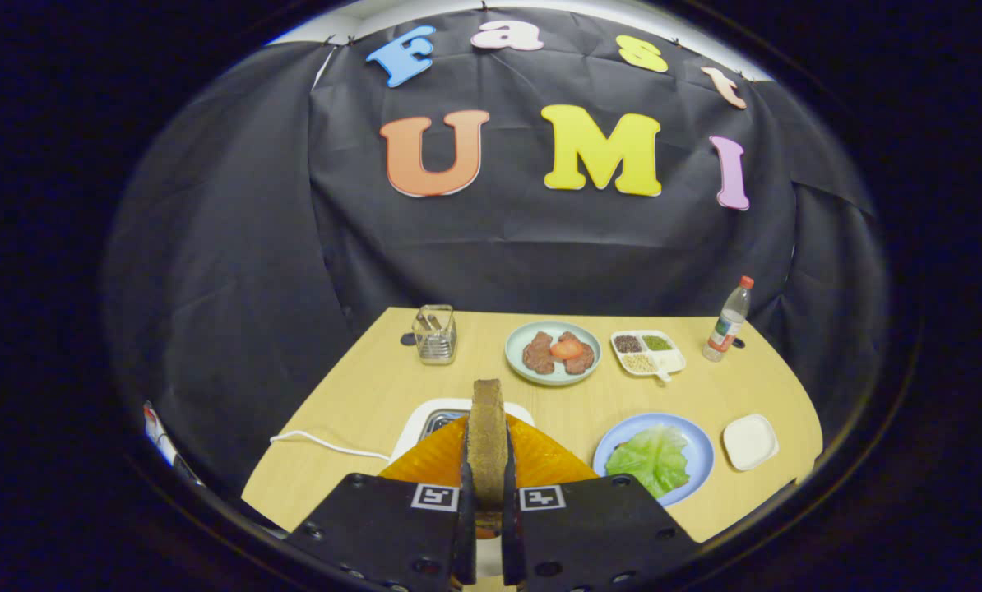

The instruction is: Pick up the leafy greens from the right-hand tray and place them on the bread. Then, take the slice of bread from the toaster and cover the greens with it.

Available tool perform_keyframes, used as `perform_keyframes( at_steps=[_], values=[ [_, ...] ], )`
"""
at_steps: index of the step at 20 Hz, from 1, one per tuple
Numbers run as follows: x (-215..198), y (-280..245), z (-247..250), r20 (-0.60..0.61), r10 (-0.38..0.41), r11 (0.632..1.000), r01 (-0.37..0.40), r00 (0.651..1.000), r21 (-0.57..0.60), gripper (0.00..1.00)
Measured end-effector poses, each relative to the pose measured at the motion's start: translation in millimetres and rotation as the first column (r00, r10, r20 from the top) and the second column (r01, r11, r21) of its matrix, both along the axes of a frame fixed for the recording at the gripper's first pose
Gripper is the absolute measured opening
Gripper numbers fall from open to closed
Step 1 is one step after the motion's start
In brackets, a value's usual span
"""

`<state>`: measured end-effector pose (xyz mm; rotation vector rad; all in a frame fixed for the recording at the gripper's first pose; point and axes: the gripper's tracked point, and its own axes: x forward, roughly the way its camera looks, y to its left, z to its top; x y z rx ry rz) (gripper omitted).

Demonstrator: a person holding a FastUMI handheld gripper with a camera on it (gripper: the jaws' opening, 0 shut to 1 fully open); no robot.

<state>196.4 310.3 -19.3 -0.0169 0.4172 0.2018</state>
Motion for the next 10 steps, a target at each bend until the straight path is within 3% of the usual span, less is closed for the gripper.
perform_keyframes(
  at_steps=[5,10],
  values=[
    [-2.8,-33.2,50.6,0.082,-0.034,0.999,0.033,0.996,0.022,0.12],
    [10.2,-92.1,39.7,0.077,-0.107,0.994,0.104,0.991,0.046,0.12]
  ],
)
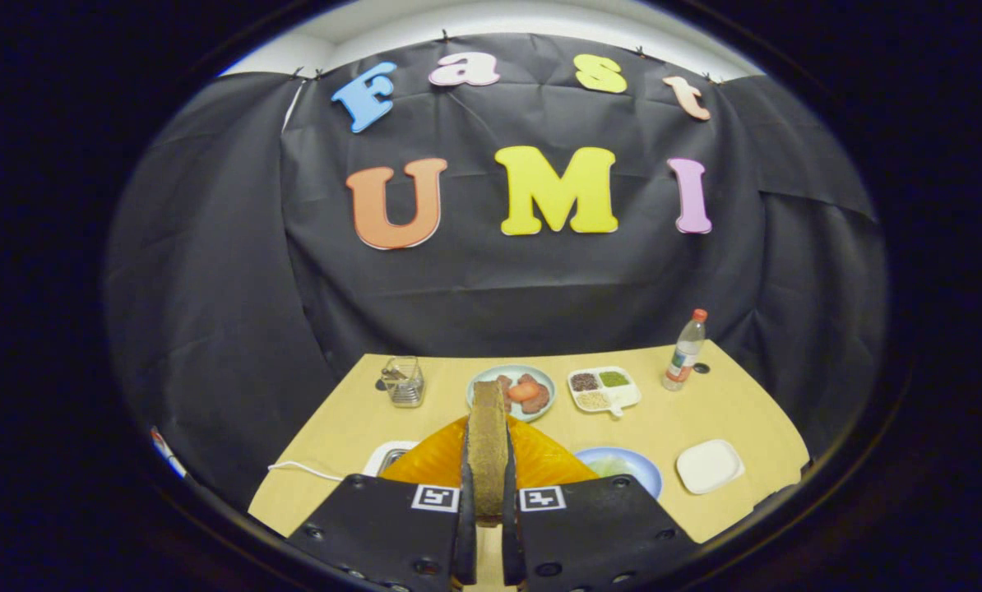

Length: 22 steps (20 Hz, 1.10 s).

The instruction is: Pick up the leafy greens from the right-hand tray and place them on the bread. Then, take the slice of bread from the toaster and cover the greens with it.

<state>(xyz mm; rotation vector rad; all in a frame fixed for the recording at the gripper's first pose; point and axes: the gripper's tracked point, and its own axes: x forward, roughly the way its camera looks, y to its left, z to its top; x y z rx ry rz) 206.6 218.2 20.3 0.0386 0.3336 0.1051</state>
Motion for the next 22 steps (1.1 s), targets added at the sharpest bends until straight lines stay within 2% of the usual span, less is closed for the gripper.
perform_keyframes(
  at_steps=[3,7,11,15,18,22],
  values=[
    [18.7,-40.9,-38.8,-0.047,-0.073,0.997,0.072,0.996,-0.012,0.12],
    [43.0,-73.9,-96.4,-0.128,-0.093,0.995,0.098,0.987,0.035,0.12],
    [63.1,-82.4,-135.9,-0.169,-0.077,0.993,0.091,0.983,0.079,0.12],
    [73.7,-80.7,-166.2,-0.204,-0.017,0.99,0.046,0.979,0.137,0.12],
    [77.2,-101.1,-181.1,-0.202,-0.018,0.989,0.047,0.979,0.14,0.12],
    [87.2,-127.3,-201.7,-0.214,0.003,0.979,0.041,0.977,0.199,0.12]
  ],
)
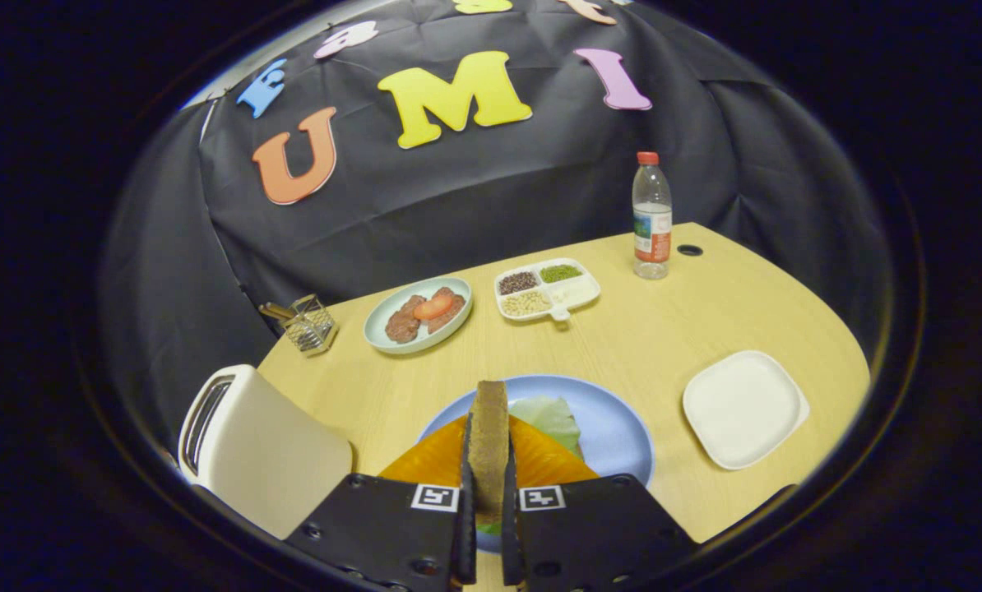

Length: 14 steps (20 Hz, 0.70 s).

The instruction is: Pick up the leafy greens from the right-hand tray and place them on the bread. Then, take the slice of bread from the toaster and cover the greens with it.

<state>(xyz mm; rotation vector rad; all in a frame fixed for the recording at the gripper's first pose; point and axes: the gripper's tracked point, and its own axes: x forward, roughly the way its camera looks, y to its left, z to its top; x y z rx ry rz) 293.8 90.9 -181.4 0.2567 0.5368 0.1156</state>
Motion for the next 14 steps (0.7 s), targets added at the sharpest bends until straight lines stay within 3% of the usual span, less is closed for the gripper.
perform_keyframes(
  at_steps=[7,9,14],
  values=[
    [8.4,-23.0,-36.8,-0.012,0.029,1.0,-0.029,1.0,-0.012,0.15],
    [7.2,-27.8,-42.8,-0.005,0.031,0.998,-0.031,1.0,-0.062,0.15],
    [1.5,-33.8,-44.4,0.028,0.032,0.982,-0.026,0.999,-0.187,0.38]
  ],
)
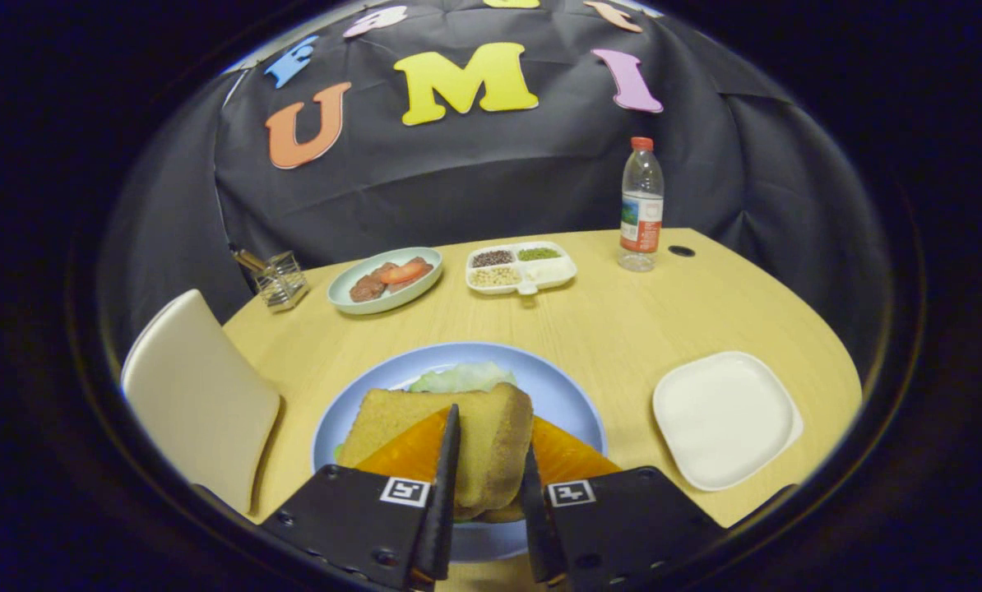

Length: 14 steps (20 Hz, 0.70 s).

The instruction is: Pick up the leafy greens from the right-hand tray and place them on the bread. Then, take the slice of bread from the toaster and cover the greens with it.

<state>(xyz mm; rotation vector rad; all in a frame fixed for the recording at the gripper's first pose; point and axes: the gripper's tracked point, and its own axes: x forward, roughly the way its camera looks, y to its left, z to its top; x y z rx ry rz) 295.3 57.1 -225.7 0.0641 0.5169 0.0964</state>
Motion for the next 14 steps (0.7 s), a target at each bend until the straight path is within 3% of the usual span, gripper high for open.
perform_keyframes(
  at_steps=[2,5,8,14],
  values=[
    [-0.3,-7.6,3.9,0.022,-0.04,0.998,0.041,0.999,-0.046,0.46],
    [-3.1,-15.5,16.1,0.058,-0.081,0.992,0.086,0.995,-0.09,0.87],
    [-20.1,-17.0,26.5,0.051,-0.1,0.992,0.104,0.994,-0.073,0.95],
    [-85.3,-29.1,94.1,0.163,-0.156,0.985,0.166,0.974,-0.046,0.96]
  ],
)
